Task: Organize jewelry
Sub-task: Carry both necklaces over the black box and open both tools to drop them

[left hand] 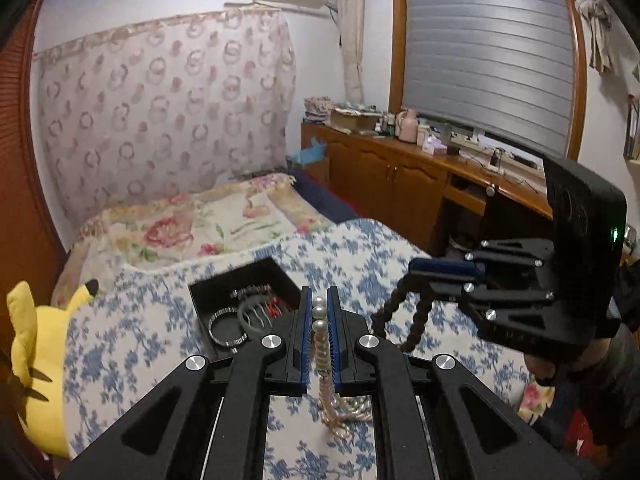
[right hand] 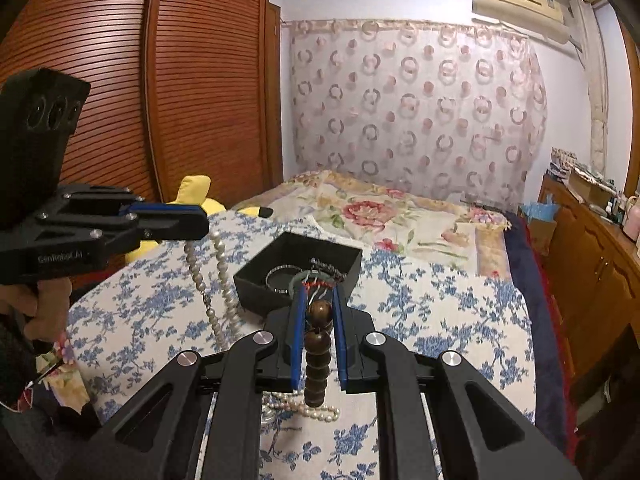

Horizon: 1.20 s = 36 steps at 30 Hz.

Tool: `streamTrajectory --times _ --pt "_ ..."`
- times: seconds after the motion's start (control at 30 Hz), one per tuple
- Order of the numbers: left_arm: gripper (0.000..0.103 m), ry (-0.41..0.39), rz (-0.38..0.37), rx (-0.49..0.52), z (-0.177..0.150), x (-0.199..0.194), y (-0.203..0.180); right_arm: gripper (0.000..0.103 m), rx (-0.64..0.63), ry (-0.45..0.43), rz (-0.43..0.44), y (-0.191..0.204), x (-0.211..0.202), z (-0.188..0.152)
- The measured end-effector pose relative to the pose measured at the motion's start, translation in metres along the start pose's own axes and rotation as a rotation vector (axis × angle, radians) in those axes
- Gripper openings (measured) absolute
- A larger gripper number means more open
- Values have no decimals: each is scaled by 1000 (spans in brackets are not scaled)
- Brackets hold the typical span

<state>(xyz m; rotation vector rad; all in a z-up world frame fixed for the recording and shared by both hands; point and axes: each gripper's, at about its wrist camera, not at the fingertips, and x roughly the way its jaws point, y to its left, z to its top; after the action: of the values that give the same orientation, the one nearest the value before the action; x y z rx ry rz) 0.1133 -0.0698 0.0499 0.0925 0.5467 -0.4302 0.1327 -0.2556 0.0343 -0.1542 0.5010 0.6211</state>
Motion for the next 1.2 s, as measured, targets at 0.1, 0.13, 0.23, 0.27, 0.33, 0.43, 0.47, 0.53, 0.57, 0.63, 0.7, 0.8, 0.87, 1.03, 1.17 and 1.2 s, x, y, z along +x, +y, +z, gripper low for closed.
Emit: streamTrajectory --times 0.1,0.13,0.23,0.27,0.33,0.43,0.47,0.53,0.57,0.63,0.7,0.8,0.87,1.03,1.17,1.2 --pt "7 -23 8 3 12 -6 2 15 -3 -12 -2 0 0 7" --pt "7 -28 9 1 16 -7 3 15 -5 -18 -1 0 0 10" --pt "7 -47 16 -1 29 -10 7 15 -11 -31 -4 0 0 19" --pt "7 -52 20 -3 34 -11 9 15 -13 -34 -4 0 1 22" --pt "7 -63 34 2 43 -12 11 15 -17 -41 -6 0 3 27" --pt "7 -78 58 3 57 -12 16 15 -18 -51 -1 -1 8 36" --pt "7 -84 68 2 62 -12 18 15 -19 -53 -1 -2 9 38" --pt "7 -91 84 -1 71 -11 22 15 -22 -57 -5 -3 13 45" --pt "7 -98 91 -5 79 -12 25 15 -23 -60 -6 -3 15 49" --pt "7 -108 101 -6 88 -13 29 15 -29 -68 -8 -2 17 54" --pt "7 -121 118 -4 99 -15 32 15 -35 -75 -11 -2 21 61" --pt "7 -129 139 -2 111 -12 37 15 -45 -79 -19 -2 28 71" --pt "7 -122 148 -4 115 -7 41 15 -47 -77 -20 -2 34 76" --pt "7 -66 159 -35 101 20 57 15 -47 -65 -17 -1 50 81" --pt "7 -7 155 -73 78 46 73 15 -39 -44 -5 2 66 78" --pt "7 9 157 -84 71 52 77 15 -37 -37 0 3 69 76"
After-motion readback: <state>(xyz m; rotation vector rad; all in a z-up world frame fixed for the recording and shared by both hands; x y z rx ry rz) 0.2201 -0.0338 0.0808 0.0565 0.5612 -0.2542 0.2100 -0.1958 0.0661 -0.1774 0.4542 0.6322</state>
